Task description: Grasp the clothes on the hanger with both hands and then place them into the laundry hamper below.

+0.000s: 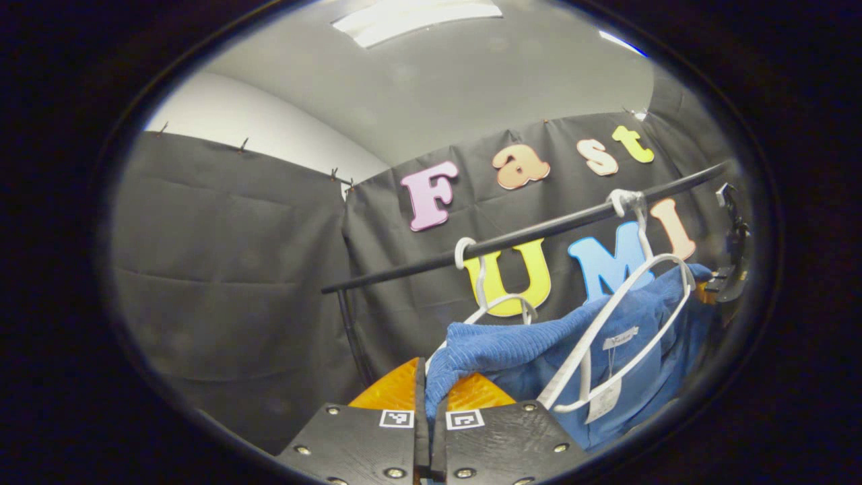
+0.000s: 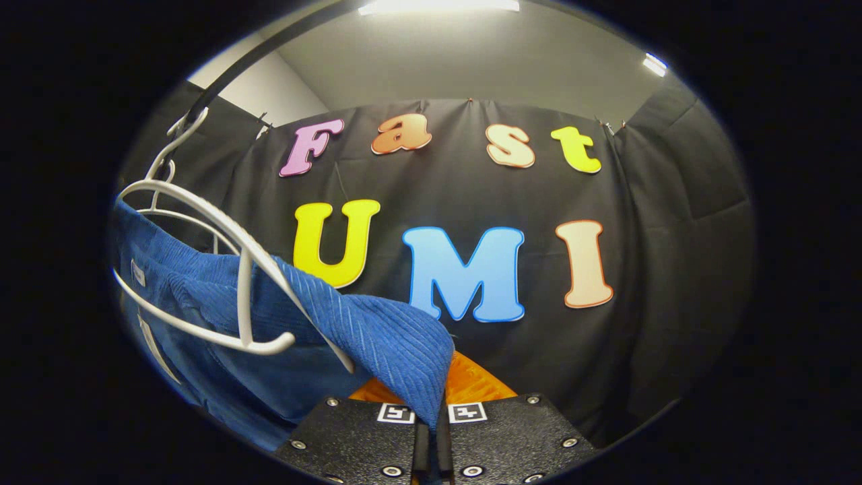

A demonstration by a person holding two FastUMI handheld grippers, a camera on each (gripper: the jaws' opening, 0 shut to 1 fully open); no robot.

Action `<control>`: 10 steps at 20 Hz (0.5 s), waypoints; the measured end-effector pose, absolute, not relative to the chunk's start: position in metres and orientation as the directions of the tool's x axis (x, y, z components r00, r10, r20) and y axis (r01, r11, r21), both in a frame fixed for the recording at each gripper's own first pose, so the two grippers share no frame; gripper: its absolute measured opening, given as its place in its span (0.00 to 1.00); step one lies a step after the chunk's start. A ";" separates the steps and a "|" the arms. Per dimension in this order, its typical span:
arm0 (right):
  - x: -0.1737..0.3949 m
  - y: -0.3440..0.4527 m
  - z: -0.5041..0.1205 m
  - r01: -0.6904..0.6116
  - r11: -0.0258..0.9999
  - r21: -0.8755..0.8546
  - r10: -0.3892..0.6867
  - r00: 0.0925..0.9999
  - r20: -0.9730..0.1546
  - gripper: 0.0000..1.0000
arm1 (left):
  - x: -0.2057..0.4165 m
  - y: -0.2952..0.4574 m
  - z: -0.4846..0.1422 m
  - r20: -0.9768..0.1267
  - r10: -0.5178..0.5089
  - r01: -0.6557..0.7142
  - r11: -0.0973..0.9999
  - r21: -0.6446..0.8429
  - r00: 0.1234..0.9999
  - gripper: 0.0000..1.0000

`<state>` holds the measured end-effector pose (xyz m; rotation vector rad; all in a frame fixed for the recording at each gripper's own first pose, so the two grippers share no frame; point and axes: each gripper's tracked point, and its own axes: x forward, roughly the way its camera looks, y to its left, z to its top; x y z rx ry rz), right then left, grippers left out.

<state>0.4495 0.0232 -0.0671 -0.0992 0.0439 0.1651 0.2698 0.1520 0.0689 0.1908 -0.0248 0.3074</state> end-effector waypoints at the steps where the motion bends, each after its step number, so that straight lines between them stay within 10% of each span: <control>1: 0.447 0.024 -0.076 -0.167 0.982 -0.093 0.161 0.985 -0.064 0.05 | 0.269 0.153 0.054 0.032 0.299 -0.300 0.937 0.177 0.954 0.01; 10: 0.409 0.027 -0.153 -0.209 0.969 -0.128 0.179 0.960 -0.215 0.05 | 0.240 0.156 -0.021 -0.076 0.308 -0.300 0.949 0.099 0.948 0.02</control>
